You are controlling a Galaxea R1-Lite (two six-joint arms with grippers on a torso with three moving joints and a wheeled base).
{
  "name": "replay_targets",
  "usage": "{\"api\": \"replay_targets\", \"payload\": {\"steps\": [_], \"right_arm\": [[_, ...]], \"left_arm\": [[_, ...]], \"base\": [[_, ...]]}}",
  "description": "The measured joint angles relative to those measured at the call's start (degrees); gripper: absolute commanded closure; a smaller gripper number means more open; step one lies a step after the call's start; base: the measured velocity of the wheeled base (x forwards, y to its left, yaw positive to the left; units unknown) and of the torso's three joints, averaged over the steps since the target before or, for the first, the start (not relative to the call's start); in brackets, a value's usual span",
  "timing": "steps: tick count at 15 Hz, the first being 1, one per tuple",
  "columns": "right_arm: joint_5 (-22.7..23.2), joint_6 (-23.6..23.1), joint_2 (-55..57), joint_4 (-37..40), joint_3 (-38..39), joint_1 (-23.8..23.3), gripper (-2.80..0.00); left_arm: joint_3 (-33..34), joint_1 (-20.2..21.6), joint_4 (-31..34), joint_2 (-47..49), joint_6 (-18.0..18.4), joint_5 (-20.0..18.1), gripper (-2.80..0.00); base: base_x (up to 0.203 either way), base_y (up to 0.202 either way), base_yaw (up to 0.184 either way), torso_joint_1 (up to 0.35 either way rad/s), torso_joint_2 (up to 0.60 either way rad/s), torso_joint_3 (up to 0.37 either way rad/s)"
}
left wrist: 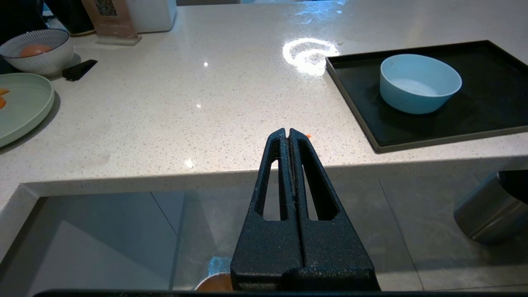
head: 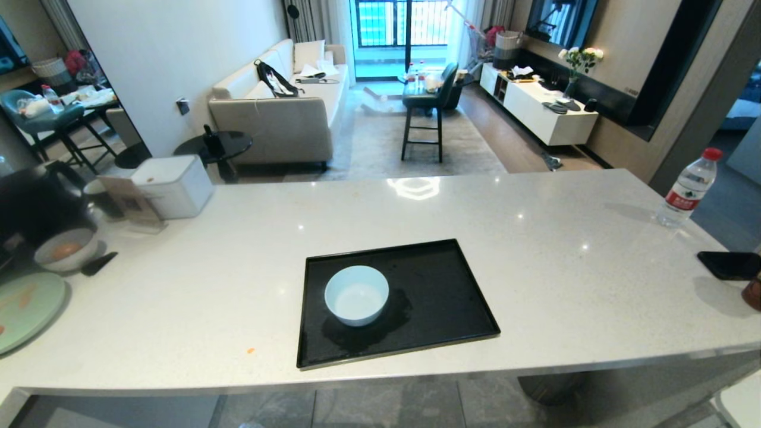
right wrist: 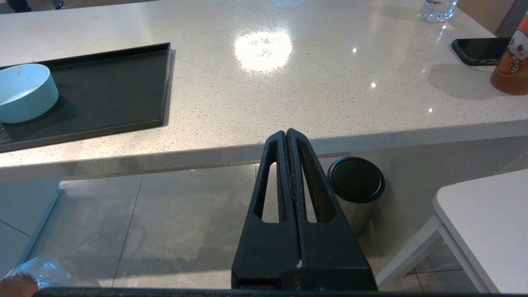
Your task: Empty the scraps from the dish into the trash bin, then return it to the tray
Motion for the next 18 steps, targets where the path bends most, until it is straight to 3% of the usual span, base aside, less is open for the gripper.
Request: {"api": "replay_targets", "payload": {"steps": [18], "right_arm": [[0.0, -0.02, 0.0, -0.02, -0.02, 0.0, 0.0]], "left_arm": [[0.0, 0.0, -0.02, -0.26, 0.0, 0.0, 0.0]], "base": [[0.0, 0.0, 0.0, 0.0, 0.0, 0.0]]}}
